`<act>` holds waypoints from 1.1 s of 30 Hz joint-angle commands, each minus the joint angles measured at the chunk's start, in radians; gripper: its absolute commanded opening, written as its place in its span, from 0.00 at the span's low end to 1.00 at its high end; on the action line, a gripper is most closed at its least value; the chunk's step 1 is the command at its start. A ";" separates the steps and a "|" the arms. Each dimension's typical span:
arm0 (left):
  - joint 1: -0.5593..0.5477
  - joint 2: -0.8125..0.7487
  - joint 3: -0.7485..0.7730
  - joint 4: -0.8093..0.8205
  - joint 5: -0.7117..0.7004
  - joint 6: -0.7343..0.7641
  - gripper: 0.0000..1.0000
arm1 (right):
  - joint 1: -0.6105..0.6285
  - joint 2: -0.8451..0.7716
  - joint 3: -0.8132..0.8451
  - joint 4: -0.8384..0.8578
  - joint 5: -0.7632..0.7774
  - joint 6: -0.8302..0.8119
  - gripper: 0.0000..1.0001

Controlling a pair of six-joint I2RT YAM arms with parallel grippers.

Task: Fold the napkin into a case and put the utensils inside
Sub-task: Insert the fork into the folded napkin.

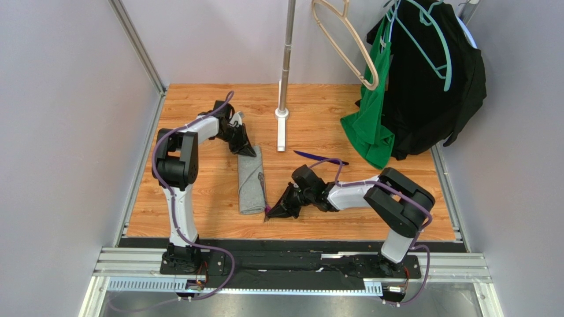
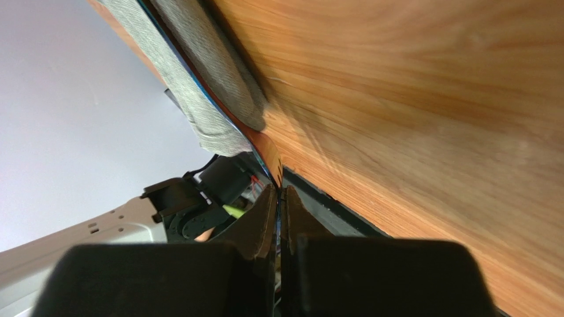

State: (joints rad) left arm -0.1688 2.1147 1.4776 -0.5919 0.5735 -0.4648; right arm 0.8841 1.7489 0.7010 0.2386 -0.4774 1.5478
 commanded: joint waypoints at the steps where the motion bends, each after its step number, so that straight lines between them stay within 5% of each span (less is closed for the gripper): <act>1: -0.003 -0.053 0.000 0.007 -0.027 0.014 0.00 | -0.010 -0.095 0.158 -0.319 0.103 -0.216 0.00; 10: -0.008 -0.070 -0.013 0.009 -0.026 0.009 0.00 | -0.010 -0.170 0.181 -0.381 0.068 -0.183 0.00; 20: -0.014 -0.078 -0.028 0.023 -0.037 -0.006 0.00 | -0.002 -0.043 0.147 -0.282 -0.096 -0.026 0.00; 33: -0.026 -0.068 -0.036 0.023 -0.043 -0.008 0.00 | -0.002 0.069 0.299 -0.398 -0.164 -0.028 0.00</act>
State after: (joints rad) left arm -0.1841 2.0903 1.4548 -0.5777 0.5396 -0.4698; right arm 0.8772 1.7939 0.9524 -0.1307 -0.5945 1.4887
